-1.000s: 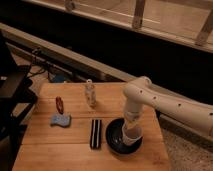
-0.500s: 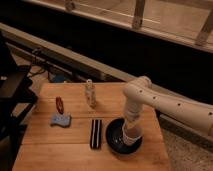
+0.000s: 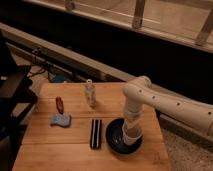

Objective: Pick up the ceramic cup

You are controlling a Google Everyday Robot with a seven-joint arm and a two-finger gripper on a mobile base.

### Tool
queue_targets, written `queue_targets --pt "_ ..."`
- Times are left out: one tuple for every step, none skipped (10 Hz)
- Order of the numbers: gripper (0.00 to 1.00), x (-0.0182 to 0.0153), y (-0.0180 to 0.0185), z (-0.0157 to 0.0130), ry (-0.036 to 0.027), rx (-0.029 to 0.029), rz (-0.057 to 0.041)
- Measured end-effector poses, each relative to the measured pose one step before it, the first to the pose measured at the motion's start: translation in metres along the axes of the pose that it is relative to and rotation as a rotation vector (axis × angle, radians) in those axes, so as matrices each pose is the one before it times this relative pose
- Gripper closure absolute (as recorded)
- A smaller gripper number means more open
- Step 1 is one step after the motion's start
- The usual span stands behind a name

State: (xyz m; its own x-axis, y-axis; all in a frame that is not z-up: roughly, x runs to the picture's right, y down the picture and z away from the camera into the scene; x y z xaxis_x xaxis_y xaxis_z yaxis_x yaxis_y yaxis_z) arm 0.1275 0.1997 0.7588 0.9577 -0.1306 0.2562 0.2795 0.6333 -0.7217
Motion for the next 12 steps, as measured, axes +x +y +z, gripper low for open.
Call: queue_targets --pt "0.99 -0.00036 0.00062 0.00007 0.00097 0.00051 -0.00327" --pt "0.99 -0.00104 0.00033 -0.00249 0.00705 0.01245 -0.00011" --pt "0.99 -0.00333 -0.00308 -0.01094 0.0057 0.03633 -0.00364" --pt "0.99 -0.00216 -0.00166 -0.01113 0.00711 0.02213 -0.00546" --pt "0.99 -0.0037 -0.00449 -0.01774 0.00893 0.03508 -0.00728" --pt "0.99 -0.00434 -0.0075 -0.0263 0.01387 0.04682 -0.00987" --pt "0.99 -0.00497 -0.00793 -0.02342 0.00842 0.04527 -0.01443" --pt "0.99 -0.00144 -0.00541 -0.01621 0.00471 0.03782 -0.01107" --pt "0.99 -0.00234 -0.00505 -0.02305 -0.01217 0.08531 -0.02484" --pt "0.99 -0.00037 -0.00225 -0.01035 -0.00584 0.05473 -0.01095" --pt "0.99 -0.00106 -0.0014 -0.0067 0.0015 0.03453 -0.00163" --pt "0.99 -0.00022 -0.00132 -0.00281 0.00324 0.00207 0.00338"
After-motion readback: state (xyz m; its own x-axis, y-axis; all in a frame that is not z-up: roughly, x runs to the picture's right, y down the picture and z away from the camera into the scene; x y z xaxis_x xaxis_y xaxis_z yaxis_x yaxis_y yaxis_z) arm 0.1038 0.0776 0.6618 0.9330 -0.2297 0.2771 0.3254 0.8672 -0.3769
